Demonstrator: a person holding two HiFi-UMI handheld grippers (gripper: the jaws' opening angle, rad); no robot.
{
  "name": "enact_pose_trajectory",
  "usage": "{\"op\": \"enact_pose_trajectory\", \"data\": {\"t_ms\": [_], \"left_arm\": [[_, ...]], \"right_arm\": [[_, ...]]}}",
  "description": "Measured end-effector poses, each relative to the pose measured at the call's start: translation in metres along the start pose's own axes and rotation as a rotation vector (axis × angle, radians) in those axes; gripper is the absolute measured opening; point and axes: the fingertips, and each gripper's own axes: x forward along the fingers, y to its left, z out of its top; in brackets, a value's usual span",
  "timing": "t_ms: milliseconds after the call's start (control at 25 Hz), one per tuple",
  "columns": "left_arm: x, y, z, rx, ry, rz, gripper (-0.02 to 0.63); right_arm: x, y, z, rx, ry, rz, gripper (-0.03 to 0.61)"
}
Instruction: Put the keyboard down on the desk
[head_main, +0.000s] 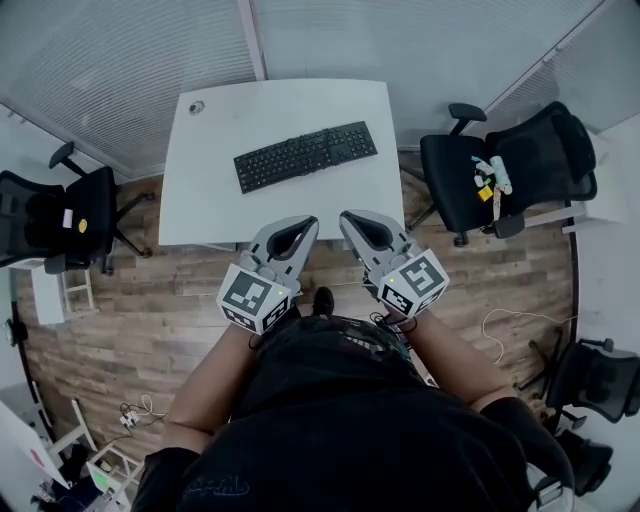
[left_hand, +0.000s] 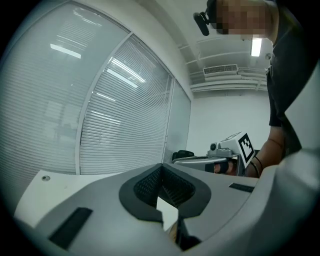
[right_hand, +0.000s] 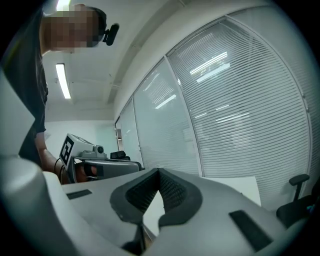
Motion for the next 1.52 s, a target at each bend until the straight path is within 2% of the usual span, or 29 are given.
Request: {"op": "enact_pose_trajectory", "data": {"t_ms": [480, 840, 1160, 1520], "left_arm": [[-0.060, -0.022, -0.013, 0.012, 0.008, -0.010, 0.015], [-0.145, -0.018, -0.029, -0.014, 0.017, 0.000, 0.015], [-0.202, -0.025, -0.046, -0.002, 0.029, -0.032, 0.015], [-0.234, -0.030, -0.058, -0.012, 0.028, -0.051, 0.015]], "right_arm": [[-0.002, 0.054, -0.008, -0.023, 0.002, -0.014, 0.023], [0.010, 0.133, -0.014, -0.025, 0.000, -0.016, 0.023], [0.009, 0.188, -0.025, -0.027, -0.002, -0.050, 0.023], [-0.002, 0.222, -0.038, -0.012, -0.005, -0.083, 0.023]]}}
